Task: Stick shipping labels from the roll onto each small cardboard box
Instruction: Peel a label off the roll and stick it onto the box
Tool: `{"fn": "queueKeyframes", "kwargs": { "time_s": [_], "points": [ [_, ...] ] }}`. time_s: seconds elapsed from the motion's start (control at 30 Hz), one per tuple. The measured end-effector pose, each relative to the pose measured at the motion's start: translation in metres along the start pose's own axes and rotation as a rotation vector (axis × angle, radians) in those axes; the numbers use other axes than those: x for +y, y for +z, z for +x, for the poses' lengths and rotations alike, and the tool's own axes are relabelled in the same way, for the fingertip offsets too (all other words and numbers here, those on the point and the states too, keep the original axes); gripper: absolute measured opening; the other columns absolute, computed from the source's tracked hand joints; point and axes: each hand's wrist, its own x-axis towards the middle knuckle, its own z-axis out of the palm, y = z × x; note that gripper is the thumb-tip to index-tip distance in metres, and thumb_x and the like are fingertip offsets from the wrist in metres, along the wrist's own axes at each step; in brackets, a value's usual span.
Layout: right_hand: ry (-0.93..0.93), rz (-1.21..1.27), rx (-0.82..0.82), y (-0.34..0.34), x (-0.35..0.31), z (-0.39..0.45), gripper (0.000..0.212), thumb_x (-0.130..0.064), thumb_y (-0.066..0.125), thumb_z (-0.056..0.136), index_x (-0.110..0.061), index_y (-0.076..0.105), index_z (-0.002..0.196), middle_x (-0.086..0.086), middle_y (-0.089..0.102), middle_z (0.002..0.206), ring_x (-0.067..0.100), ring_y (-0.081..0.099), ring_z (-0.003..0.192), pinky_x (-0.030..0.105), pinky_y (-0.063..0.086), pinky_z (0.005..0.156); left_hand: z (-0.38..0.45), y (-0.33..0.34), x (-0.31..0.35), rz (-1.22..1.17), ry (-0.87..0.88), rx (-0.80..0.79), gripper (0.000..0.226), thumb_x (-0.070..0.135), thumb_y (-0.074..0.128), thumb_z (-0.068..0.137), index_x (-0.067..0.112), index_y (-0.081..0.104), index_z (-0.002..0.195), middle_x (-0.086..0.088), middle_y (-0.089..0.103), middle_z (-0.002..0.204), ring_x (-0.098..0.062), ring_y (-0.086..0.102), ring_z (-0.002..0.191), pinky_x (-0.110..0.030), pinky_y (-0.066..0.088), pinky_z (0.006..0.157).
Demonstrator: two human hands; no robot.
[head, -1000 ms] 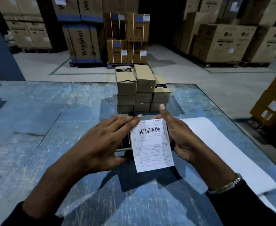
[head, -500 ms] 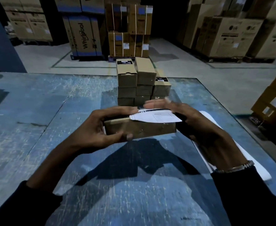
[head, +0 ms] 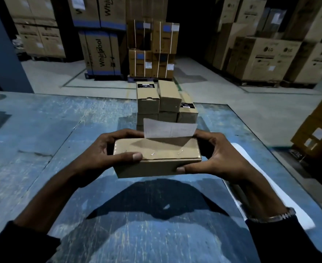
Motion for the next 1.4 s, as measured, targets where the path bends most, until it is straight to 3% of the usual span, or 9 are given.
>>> {"fn": "queueKeyframes", "kwargs": {
  "time_s": [0.07,0.23,0.37,0.63,0.83,0.97,1.1,1.27,1.4],
  "points": [
    [0.029,0.010,-0.002,0.001,-0.002,0.000,0.070,0.002,0.093,0.074,-0.018,0.068,0.136,-0.003,0.078,0.126,0.017,0.073,0.121,0.036,0.057,0.106,-0.003,-0.004,0.005,0.116,0.016,-0.009,0.067,0.066,0.097,0.051,0.048,0.078,0.113,0.011,0.077,0.117,-0.007,0.072,0.108,-0.020,0.058,0.081],
    [0.090,0.005,-0.055,0.008,0.000,0.000,0.061,-0.001,0.095,0.074,-0.012,0.073,0.130,0.002,0.081,0.119,0.021,0.076,0.114,0.039,0.059,0.103,-0.007,0.005,0.011,0.431,0.048,-0.138,0.045,0.032,0.100,0.069,0.026,0.076,0.107,0.007,0.077,0.102,-0.014,0.074,0.096,-0.019,0.055,0.075],
    [0.067,0.076,-0.042,0.010,0.000,0.000,0.060,0.001,0.094,0.073,-0.008,0.075,0.128,0.006,0.081,0.118,0.025,0.077,0.113,0.040,0.061,0.100,-0.007,0.005,0.013,0.385,0.093,-0.080,0.041,0.025,0.098,0.069,0.021,0.078,0.105,0.005,0.079,0.101,-0.014,0.076,0.096,-0.022,0.058,0.077],
    [-0.029,0.158,0.017,0.014,-0.001,0.001,0.060,-0.001,0.092,0.066,-0.011,0.077,0.123,0.007,0.081,0.115,0.026,0.078,0.109,0.031,0.062,0.091,-0.010,0.005,0.015,0.349,0.137,0.015,0.047,0.025,0.100,0.062,0.027,0.080,0.104,0.013,0.080,0.100,-0.004,0.076,0.096,-0.014,0.054,0.078],
    [-0.060,0.221,0.021,0.012,-0.001,0.002,0.053,0.004,0.090,0.064,-0.022,0.085,0.110,0.005,0.082,0.112,0.024,0.078,0.109,0.029,0.063,0.087,-0.009,0.007,0.011,0.306,0.191,-0.013,0.068,0.026,0.097,0.065,0.025,0.076,0.130,0.014,0.078,0.123,-0.011,0.074,0.116,-0.020,0.058,0.094],
    [-0.039,0.137,-0.017,0.007,-0.002,0.001,0.067,0.003,0.091,0.067,-0.019,0.075,0.128,0.002,0.080,0.120,0.022,0.075,0.116,0.028,0.062,0.092,-0.008,0.007,0.011,0.304,0.211,-0.020,0.068,0.023,0.100,0.066,0.024,0.075,0.130,0.014,0.078,0.123,-0.011,0.074,0.116,-0.022,0.058,0.095],
    [0.023,-0.076,-0.146,0.005,-0.003,0.002,0.098,-0.016,0.097,0.070,-0.040,0.053,0.154,-0.007,0.073,0.129,0.017,0.070,0.121,0.030,0.058,0.100,-0.008,0.011,0.008,0.305,0.184,-0.070,0.067,0.014,0.098,0.066,0.020,0.075,0.129,0.016,0.078,0.121,-0.007,0.074,0.114,-0.018,0.057,0.094],
    [0.023,-0.205,-0.192,0.014,-0.001,0.003,0.077,-0.029,0.098,0.073,-0.046,0.067,0.141,-0.008,0.067,0.120,0.017,0.068,0.111,0.024,0.055,0.084,-0.007,0.009,0.005,0.304,0.158,-0.094,0.064,0.013,0.098,0.068,0.017,0.076,0.128,0.012,0.080,0.119,-0.011,0.076,0.112,-0.020,0.058,0.091],
    [-0.023,-0.134,-0.165,0.015,0.001,0.002,0.059,-0.028,0.097,0.074,-0.038,0.077,0.129,0.000,0.069,0.115,0.023,0.068,0.106,0.044,0.057,0.078,-0.008,0.008,0.005,0.285,0.158,-0.110,0.062,0.015,0.097,0.069,0.019,0.076,0.128,0.012,0.080,0.119,-0.012,0.076,0.111,-0.021,0.059,0.090]
  ]
}}
